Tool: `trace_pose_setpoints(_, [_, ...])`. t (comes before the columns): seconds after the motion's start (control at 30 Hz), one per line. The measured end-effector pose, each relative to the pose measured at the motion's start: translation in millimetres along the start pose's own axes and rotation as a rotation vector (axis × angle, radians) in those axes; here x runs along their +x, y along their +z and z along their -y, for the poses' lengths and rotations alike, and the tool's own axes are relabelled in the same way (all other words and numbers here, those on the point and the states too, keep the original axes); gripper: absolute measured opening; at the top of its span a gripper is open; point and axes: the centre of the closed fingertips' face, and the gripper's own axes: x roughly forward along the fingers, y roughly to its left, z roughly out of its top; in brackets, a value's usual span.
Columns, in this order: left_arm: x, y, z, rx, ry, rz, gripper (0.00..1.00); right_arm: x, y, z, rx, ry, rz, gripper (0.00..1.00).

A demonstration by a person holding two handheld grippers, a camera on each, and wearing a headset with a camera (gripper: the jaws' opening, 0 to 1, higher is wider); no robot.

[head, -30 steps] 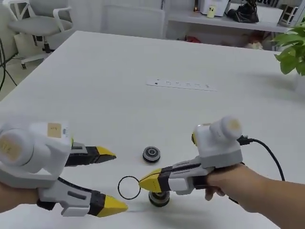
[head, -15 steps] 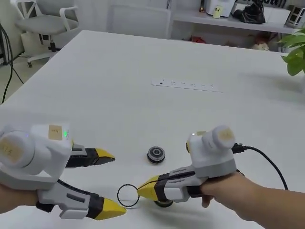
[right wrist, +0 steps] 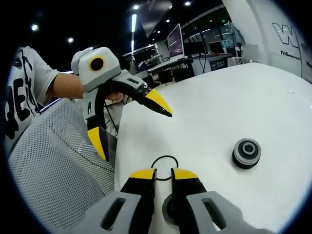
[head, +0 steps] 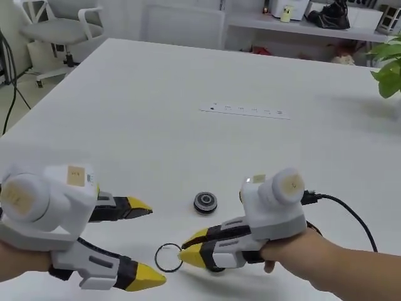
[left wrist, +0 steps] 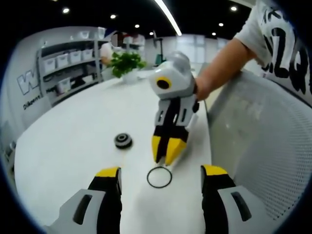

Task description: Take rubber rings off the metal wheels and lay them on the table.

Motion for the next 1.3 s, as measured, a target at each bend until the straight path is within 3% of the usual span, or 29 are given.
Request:
trace_pose_setpoints(0.17, [1.7, 2.2, 0.4, 0.004, -0.008, -0.003, 0.67, -3.3, 6.6, -0.1, -0.005, -0.006, 0.025, 0.15])
trace_pose_setpoints(0.6, [12.5, 16.9, -0.3, 0.028, -0.031, -0.001, 0.65, -29.2, 27.8, 5.0, 0.014, -0.02, 0.11, 0.17])
trace_pose_setpoints(0.87, [22.5, 28.1, -1.0, 0.025, -0.048, 0.013, 0.63, -49.0, 25.7, 12.1, 0.013, -0.047, 0.122, 0.18])
trace_pose_setpoints(1.3, [39.8, 33.5, 3.0, 0.039, -0.073, 0.009, 0.59, -67.7, 11.5, 18.0, 0.019, -0.071, 0.115, 0.18])
